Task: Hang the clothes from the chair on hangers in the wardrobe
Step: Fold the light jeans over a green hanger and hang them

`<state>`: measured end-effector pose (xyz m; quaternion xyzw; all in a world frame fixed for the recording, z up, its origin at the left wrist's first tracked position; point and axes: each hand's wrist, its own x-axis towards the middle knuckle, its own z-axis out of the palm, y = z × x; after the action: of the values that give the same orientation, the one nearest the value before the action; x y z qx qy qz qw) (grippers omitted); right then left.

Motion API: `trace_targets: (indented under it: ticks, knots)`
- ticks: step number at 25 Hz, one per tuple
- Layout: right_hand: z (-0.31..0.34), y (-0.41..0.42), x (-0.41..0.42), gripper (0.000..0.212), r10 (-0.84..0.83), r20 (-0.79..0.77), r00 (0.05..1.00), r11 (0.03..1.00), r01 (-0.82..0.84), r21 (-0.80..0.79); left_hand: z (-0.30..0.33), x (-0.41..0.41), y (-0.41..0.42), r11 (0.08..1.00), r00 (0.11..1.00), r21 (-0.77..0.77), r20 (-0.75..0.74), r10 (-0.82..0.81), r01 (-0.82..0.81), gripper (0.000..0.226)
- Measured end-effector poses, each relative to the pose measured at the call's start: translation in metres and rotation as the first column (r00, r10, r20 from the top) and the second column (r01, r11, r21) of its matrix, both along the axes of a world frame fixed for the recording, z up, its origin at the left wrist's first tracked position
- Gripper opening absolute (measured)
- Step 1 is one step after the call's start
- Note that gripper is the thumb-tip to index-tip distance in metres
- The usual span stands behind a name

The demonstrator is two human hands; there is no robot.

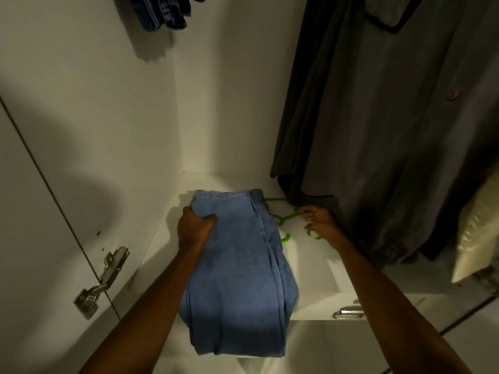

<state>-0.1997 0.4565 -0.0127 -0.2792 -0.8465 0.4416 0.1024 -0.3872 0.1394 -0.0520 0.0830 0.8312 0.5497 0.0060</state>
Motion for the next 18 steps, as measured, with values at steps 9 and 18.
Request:
trace_targets:
  ticks: [9,18]
  knots:
    - [0.006,-0.044,-0.031,0.053,0.225,0.378,0.898,0.824,-0.383,0.418,-0.003,0.009,-0.004,0.887,0.989,-0.438,-0.053,0.139,-0.148,0.1]
    - [0.009,-0.033,-0.062,0.046,0.148,0.565,0.812,0.587,-0.532,0.61,-0.011,-0.018,-0.03,0.988,0.981,0.151,0.196,-0.003,-0.027,0.063]
